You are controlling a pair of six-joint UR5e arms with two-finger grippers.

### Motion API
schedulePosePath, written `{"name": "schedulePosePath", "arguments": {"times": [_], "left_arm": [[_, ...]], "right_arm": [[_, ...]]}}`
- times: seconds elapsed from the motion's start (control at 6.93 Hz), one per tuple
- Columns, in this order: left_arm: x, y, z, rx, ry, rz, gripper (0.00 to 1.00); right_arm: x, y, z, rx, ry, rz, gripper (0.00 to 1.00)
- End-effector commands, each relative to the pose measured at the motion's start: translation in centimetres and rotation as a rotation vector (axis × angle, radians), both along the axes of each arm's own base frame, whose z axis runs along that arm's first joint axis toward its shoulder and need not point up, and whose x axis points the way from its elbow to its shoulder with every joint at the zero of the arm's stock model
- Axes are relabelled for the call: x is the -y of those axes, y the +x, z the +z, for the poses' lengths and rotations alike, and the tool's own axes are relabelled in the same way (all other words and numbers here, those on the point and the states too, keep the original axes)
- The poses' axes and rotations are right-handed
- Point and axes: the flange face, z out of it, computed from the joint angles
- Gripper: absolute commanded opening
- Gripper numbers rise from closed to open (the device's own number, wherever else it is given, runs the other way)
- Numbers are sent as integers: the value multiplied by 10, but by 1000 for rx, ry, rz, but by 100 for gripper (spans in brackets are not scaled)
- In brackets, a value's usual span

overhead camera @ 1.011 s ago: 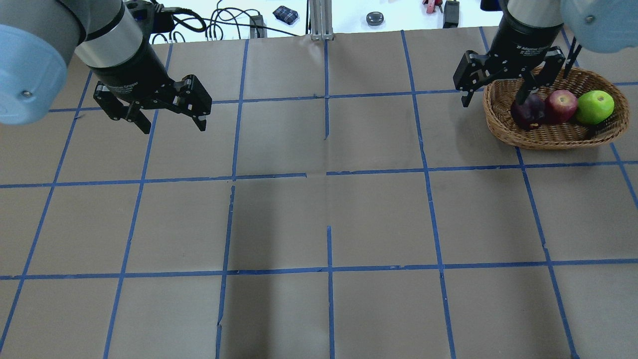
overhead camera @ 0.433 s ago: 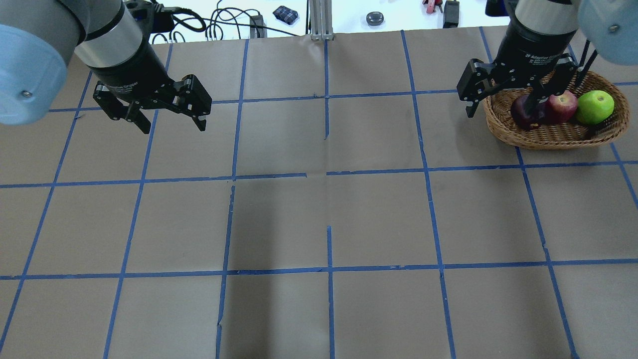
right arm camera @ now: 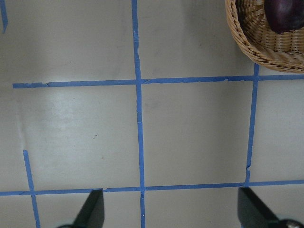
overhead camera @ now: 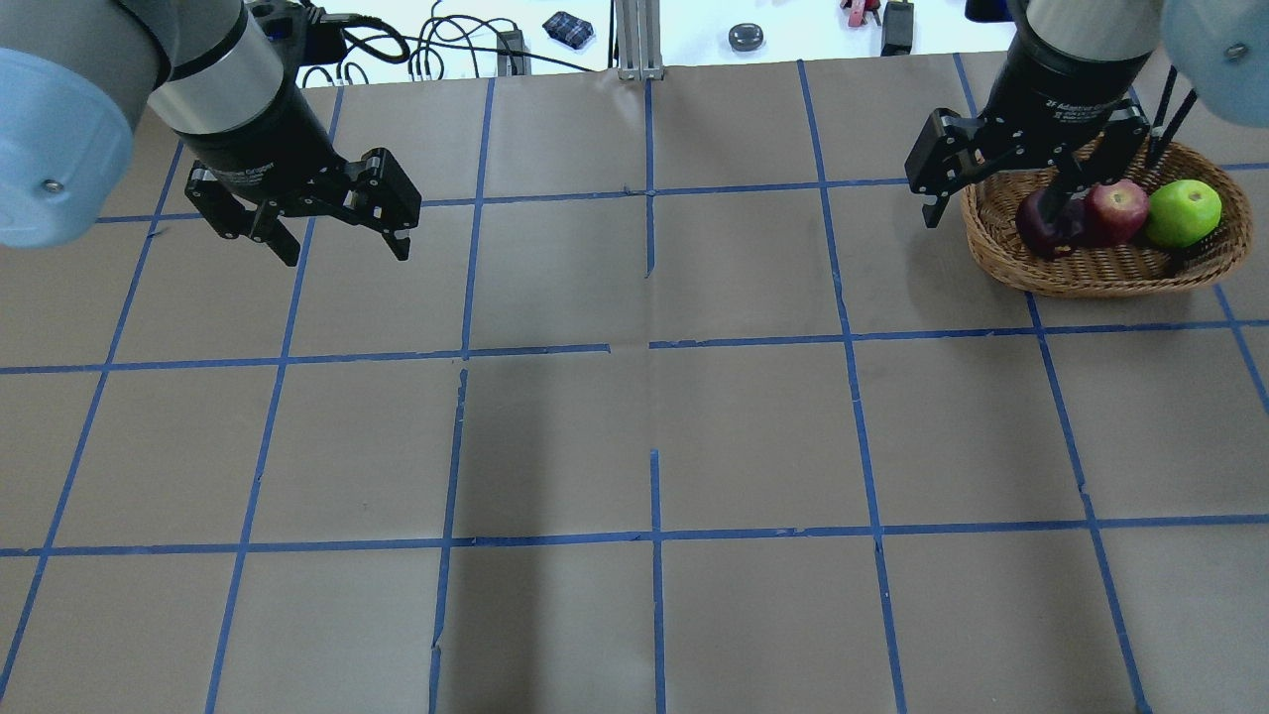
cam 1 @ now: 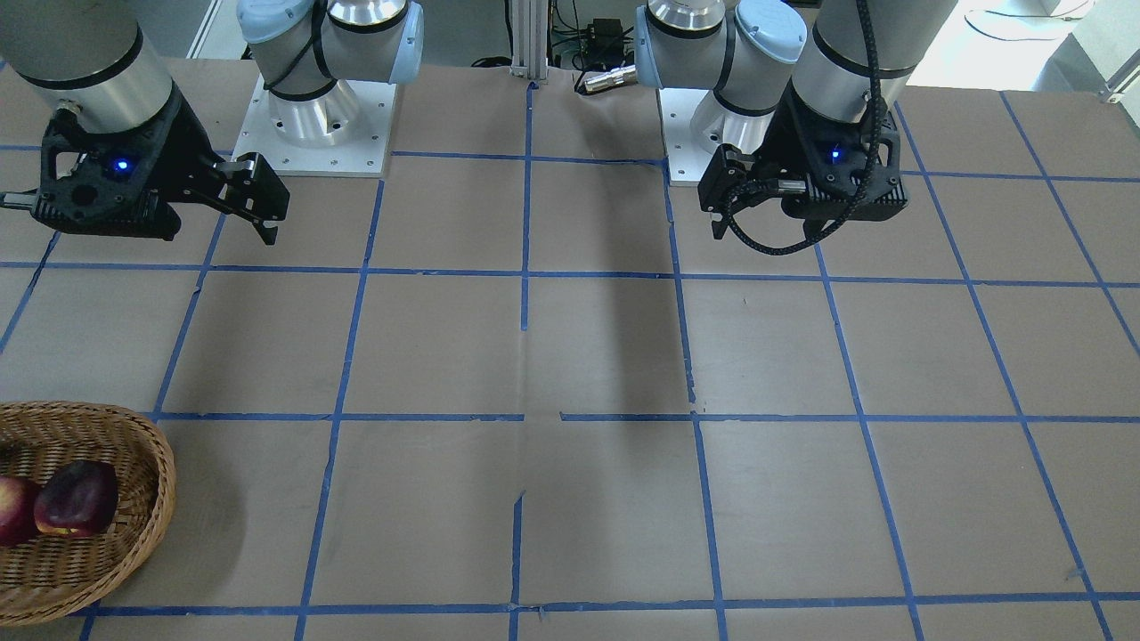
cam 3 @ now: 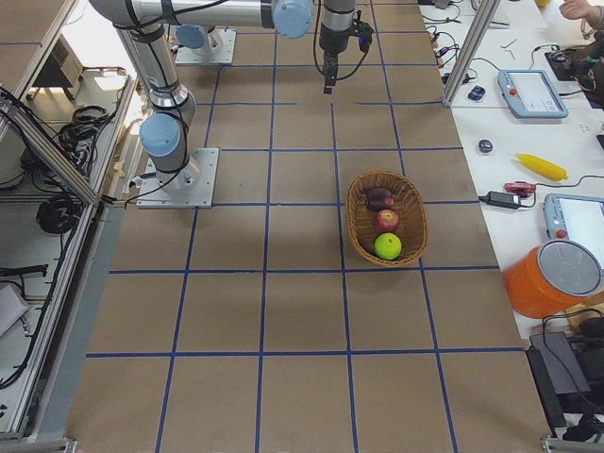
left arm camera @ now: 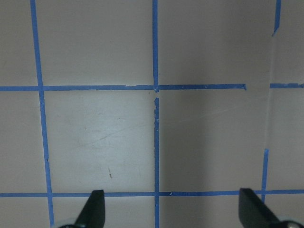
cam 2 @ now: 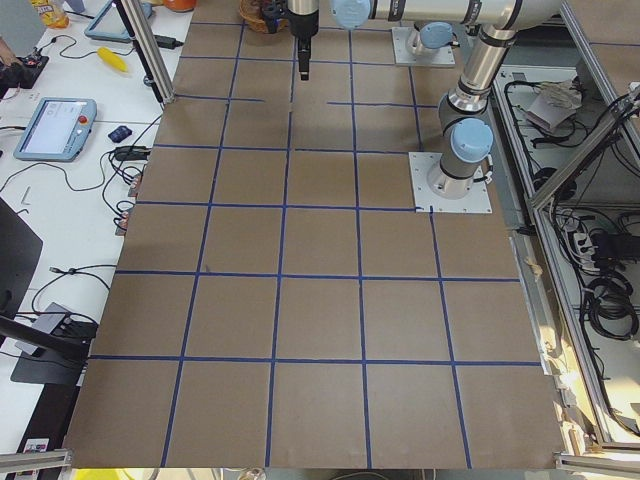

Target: Put all apples into basket

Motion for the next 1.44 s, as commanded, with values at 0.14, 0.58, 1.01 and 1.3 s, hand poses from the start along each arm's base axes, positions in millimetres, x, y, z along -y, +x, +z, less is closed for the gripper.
{"name": "schedulePosePath", "arguments": {"times": [0.14, 0.58, 1.01, 1.3], "left_arm": [[0, 0, 0, -1, 0, 1, 100], [-2, 4, 1, -1, -3, 7, 100], [-1, 8, 1, -6, -26, 20, 100], [0, 8, 7, 2, -54, 33, 100]], "right_arm": [[-14, 25, 1, -2, -1, 51, 100], [-19, 21, 8, -4, -15, 43, 100], [-24, 21, 5, -5, 19, -29, 100], [-28, 30, 13, 75, -9, -22, 100]]}}
